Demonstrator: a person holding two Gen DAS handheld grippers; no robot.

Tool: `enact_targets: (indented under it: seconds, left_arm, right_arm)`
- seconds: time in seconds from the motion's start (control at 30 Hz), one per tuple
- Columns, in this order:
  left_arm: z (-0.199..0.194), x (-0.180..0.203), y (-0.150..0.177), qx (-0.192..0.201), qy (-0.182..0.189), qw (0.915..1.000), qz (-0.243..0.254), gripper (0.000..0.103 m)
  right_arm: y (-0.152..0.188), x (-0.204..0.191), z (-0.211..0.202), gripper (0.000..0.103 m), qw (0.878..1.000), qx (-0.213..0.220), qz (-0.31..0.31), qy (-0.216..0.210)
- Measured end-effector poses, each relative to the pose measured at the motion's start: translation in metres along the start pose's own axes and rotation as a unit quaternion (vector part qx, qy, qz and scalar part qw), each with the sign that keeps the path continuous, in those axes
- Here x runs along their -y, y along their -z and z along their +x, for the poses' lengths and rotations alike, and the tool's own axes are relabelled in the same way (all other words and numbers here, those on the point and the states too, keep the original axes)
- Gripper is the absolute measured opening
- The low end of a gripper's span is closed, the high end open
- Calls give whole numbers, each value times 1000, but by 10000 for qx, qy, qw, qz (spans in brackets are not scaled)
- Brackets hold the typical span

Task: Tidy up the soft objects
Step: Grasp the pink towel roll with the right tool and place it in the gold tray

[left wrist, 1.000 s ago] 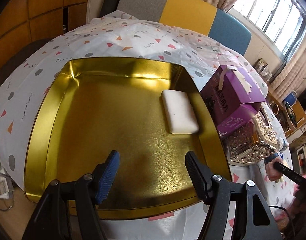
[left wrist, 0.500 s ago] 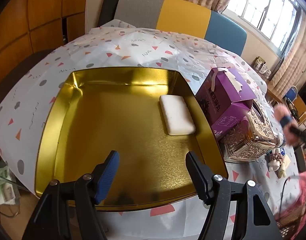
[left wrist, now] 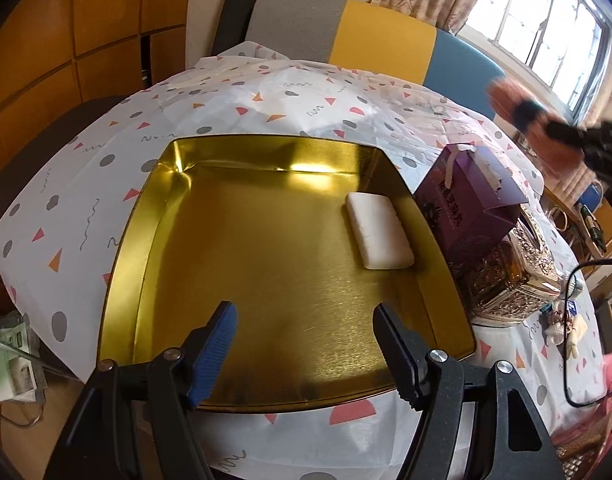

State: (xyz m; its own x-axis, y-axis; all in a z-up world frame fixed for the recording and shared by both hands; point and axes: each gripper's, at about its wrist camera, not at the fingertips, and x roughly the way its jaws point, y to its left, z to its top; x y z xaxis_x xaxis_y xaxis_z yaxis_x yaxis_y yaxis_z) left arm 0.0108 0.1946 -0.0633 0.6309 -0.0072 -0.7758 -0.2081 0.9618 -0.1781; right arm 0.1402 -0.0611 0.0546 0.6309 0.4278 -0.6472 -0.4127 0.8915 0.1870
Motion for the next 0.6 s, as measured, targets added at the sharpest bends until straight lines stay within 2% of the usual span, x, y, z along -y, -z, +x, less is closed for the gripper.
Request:
enact_targets:
  seconds: [0.13,0.2,0.37,0.6]
  left_arm:
    - [0,-9,3,-10,-30,10000,-89,71]
    - [-1,-16,3,6,-57,9999,-163,71]
    - [-6,-37,4,76,-157,9989,-446,74]
    - [-10,-60,5,135,-289,9971,-690,74]
  right_arm:
    - [2,-58,22,24,9962,-166,-666,-531]
    - [10,-84,36,24,9934,-358,-878,-639]
    - [32,-126,82,24,9881,-953,-1024,-641]
    - [53,-136,139,25,9843,-1566,-695,-415]
